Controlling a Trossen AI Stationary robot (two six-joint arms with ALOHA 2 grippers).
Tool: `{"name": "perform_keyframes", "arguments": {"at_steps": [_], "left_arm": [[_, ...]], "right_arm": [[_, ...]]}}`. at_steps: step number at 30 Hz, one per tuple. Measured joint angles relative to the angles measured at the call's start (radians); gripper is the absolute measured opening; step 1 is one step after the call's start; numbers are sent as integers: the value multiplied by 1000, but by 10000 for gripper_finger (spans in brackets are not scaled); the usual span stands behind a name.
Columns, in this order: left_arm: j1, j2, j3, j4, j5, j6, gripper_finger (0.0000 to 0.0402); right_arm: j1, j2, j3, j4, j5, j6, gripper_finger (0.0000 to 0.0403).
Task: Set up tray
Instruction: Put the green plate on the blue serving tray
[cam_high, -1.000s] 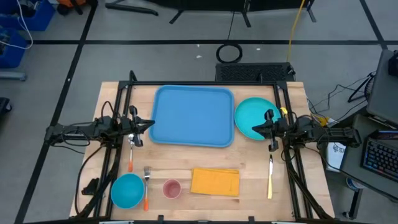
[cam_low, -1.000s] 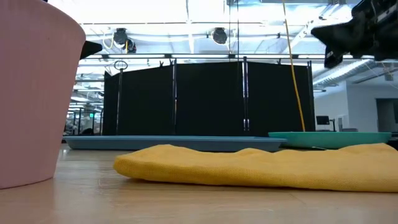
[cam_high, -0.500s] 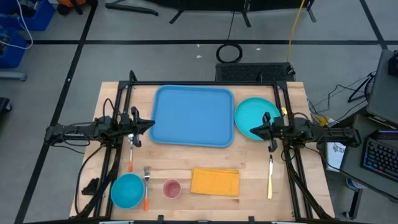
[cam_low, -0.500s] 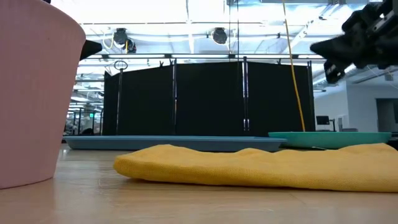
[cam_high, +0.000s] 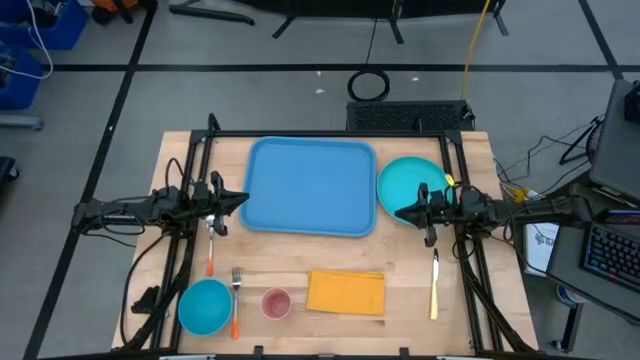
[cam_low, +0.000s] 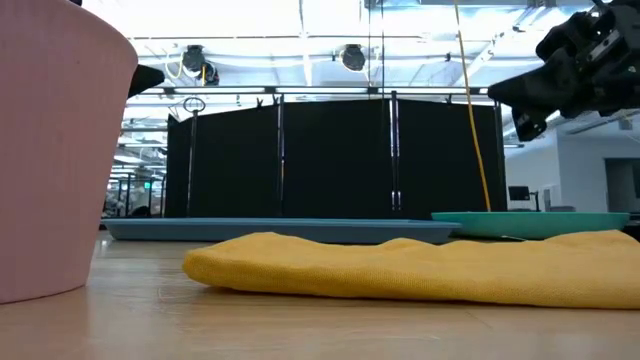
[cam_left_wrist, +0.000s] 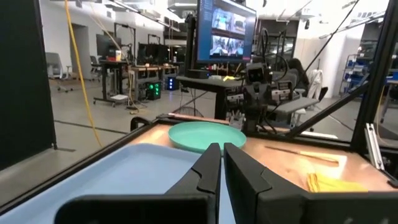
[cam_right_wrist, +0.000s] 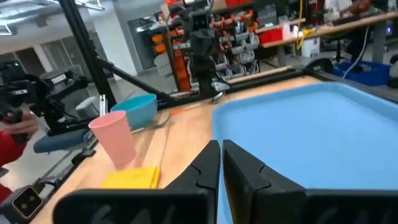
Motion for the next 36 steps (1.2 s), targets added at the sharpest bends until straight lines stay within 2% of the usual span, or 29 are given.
{"name": "perform_keyframes", "arguments": {"at_steps": [5, 10, 14, 20, 23, 30, 36], "left_arm": [[0, 0, 0, -32, 0, 0, 26], [0, 0, 0, -57, -9, 1, 26], [1, 0, 0, -68, -39, 37, 26], [1, 0, 0, -75, -62, 56, 26], [1, 0, 0, -87, -65, 53, 26], [1, 0, 1, -114, -65, 23, 26], [1, 0, 1, -114, -65, 15, 26]], "right_arm": [[0, 112, 19, 10, 28, -14, 29], [6, 255, 78, -39, 28, 3, 78], [56, 372, 184, -62, 49, -30, 116], [147, 541, 411, -393, 232, -17, 148], [175, 623, 511, -568, 284, 20, 157], [190, 756, 671, -902, 283, 149, 172], [198, 825, 681, -994, 230, 254, 174]]}}
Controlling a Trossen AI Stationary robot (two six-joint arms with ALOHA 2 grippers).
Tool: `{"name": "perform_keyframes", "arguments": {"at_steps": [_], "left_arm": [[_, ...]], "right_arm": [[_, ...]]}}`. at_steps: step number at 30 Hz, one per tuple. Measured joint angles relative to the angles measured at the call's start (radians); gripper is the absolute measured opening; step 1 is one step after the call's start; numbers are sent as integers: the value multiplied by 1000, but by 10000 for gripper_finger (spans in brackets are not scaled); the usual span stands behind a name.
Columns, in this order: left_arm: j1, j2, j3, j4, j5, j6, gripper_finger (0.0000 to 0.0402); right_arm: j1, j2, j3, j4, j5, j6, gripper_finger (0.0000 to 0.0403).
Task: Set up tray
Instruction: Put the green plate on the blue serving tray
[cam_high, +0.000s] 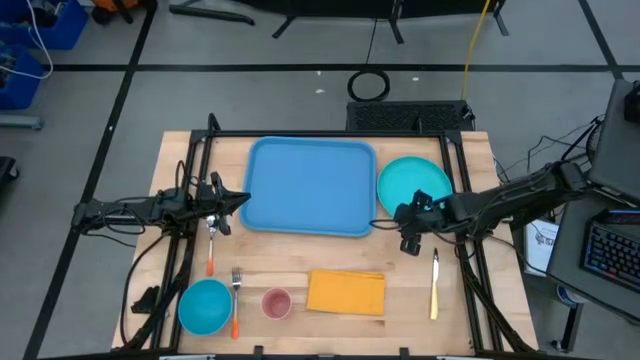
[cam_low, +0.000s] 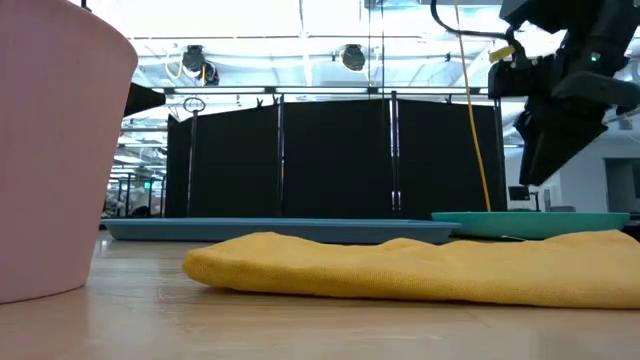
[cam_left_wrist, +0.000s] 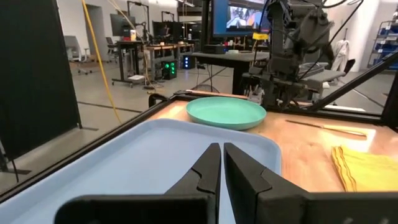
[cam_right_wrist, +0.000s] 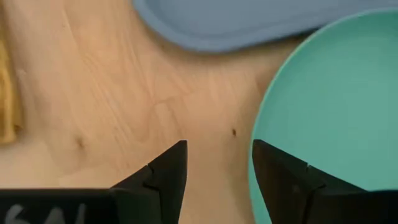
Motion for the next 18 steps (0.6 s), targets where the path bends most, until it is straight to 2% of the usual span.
{"name": "perform_keyframes", "arguments": {"at_steps": [8, 18], "left_arm": [[0, 0, 0, -1, -1, -16, 26], [0, 0, 0, -4, -1, -18, 26]], "right_arm": [[8, 45, 1, -81, -6, 67, 174], [7, 67, 1, -88, 2, 69, 174]]}}
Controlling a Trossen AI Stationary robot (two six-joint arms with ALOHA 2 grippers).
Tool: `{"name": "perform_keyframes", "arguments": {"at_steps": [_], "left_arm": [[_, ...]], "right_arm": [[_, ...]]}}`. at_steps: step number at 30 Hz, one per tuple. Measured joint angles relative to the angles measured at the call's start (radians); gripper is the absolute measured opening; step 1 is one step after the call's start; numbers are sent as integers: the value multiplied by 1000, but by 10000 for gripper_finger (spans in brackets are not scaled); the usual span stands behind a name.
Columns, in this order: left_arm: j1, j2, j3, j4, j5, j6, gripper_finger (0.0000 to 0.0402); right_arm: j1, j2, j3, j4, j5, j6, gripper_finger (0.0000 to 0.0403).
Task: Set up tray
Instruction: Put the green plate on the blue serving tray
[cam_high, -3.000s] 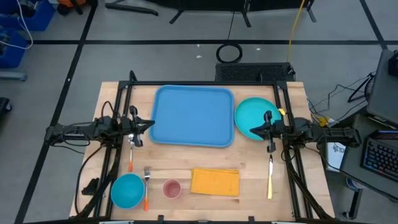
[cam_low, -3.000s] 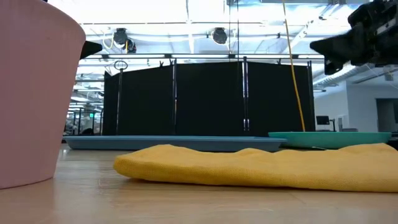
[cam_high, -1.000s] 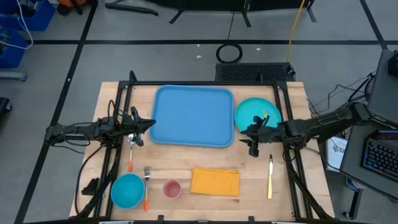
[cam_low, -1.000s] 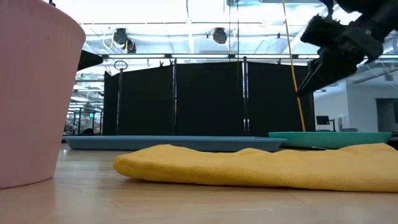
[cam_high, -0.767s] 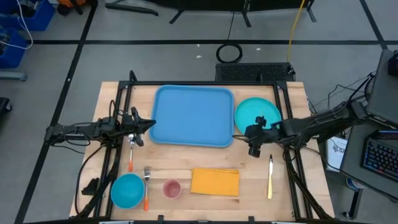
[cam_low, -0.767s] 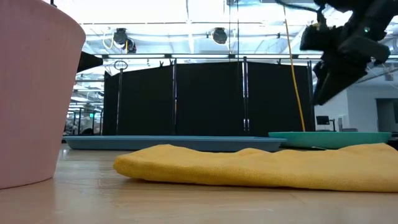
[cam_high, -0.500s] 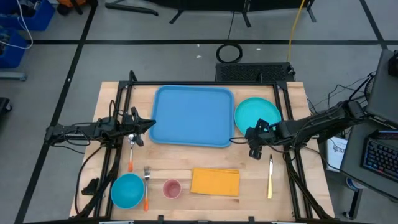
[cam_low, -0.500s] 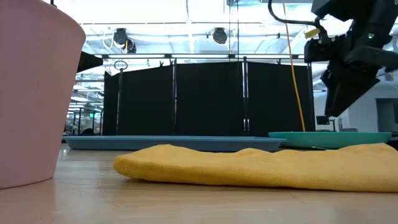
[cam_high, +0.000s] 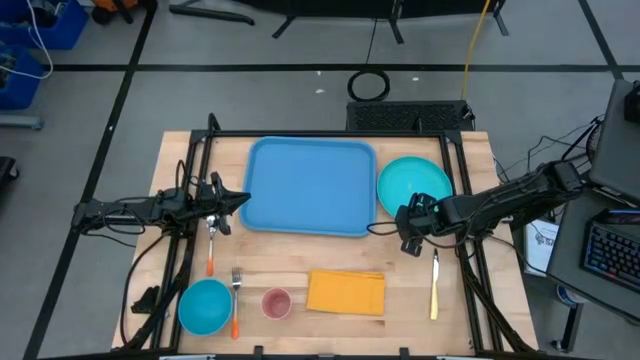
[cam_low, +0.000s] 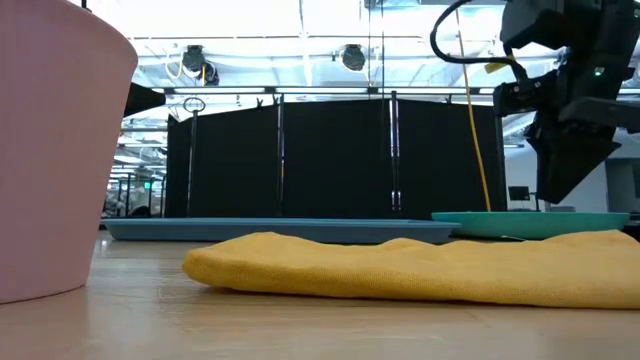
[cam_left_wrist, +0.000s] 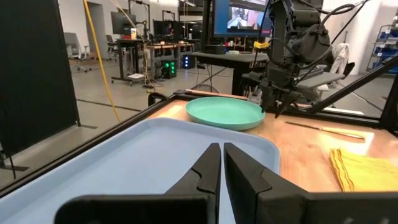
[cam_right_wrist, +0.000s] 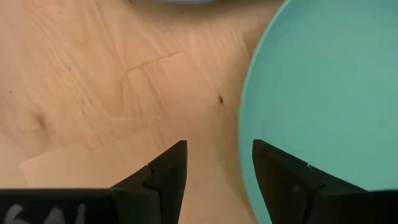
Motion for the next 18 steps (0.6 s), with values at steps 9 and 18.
{"name": "perform_keyframes", "arguments": {"at_steps": [9, 18], "left_arm": [[0, 0, 0, -6, 0, 0, 26], [0, 0, 0, -5, 0, 0, 26]], "right_arm": [[-5, 7, -43, 8, 1, 27, 174], [-5, 6, -62, 10, 52, 25, 174]]}}
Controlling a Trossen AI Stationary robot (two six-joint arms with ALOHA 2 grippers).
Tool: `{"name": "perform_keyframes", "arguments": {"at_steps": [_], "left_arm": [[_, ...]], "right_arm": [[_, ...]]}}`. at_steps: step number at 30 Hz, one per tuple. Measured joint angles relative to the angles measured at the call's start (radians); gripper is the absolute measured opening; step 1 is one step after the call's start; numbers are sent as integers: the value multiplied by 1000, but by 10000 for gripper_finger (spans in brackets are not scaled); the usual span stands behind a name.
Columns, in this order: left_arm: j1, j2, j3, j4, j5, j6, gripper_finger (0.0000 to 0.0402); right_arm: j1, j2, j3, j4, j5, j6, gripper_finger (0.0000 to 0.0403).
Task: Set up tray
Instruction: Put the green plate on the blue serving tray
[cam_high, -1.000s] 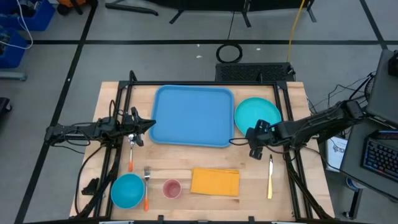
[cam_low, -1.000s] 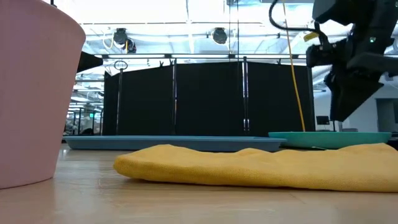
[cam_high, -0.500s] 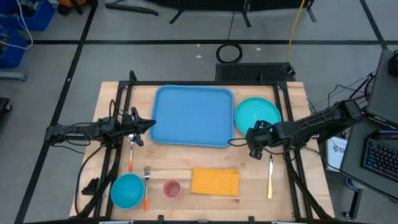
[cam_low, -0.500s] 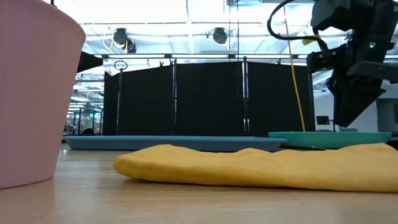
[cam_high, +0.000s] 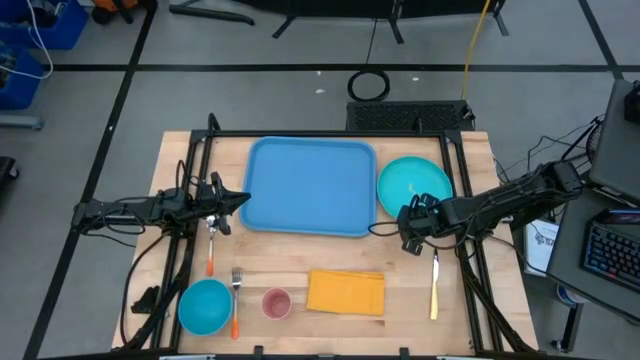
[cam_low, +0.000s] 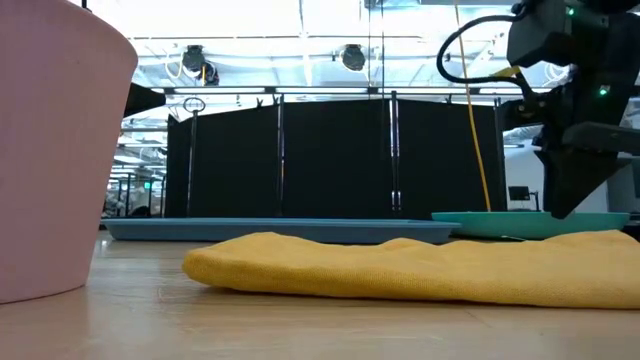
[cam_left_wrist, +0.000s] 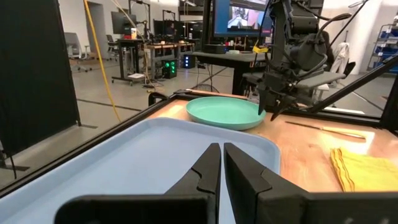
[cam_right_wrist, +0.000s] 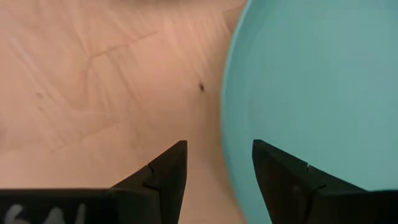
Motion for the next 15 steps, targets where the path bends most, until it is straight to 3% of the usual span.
{"name": "perform_keyframes", "arguments": {"at_steps": [15], "left_arm": [[0, 0, 0, -1, 0, 0, 26]], "right_arm": [[-32, 0, -87, 87, -17, -4, 173]]}}
